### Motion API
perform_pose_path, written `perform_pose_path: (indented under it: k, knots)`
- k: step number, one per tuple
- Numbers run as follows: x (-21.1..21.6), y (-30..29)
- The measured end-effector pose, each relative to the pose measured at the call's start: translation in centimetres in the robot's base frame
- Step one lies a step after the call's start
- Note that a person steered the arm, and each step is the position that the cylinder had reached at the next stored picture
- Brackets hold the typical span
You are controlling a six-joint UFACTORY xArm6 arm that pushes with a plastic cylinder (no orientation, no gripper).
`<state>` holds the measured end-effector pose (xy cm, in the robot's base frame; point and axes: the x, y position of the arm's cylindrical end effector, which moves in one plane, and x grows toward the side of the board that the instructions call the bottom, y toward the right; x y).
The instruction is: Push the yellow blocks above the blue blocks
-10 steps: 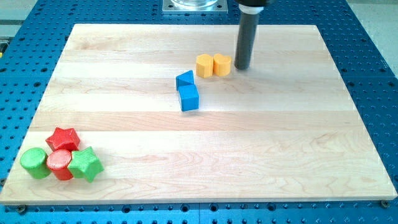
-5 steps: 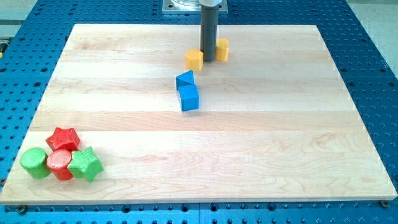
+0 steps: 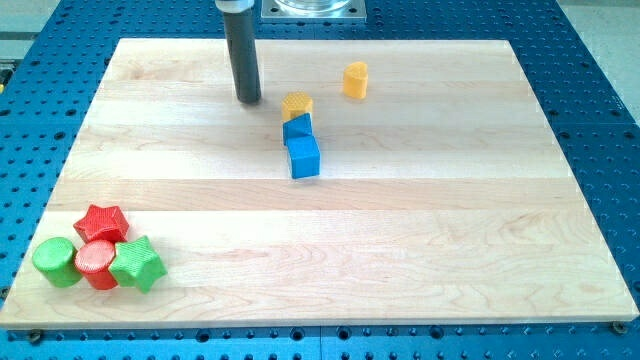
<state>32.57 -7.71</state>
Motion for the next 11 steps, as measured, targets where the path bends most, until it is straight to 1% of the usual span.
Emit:
perform_pose_path:
  k: [1,2,3,4,5,6,7,8,9,10,11]
  knots:
    - [0.7,4.4]
    - [-0.1,5.0]
    - [-4.8,7.1]
    - [-9.6,11.9]
    - [-8.3,17.7]
    - [-5.6,14.6]
    - [-5.1,10.8]
    - [-5.1,15.6]
    - [-3.0,15.7]
    - [-2.5,10.9]
    - [-2.5,10.2]
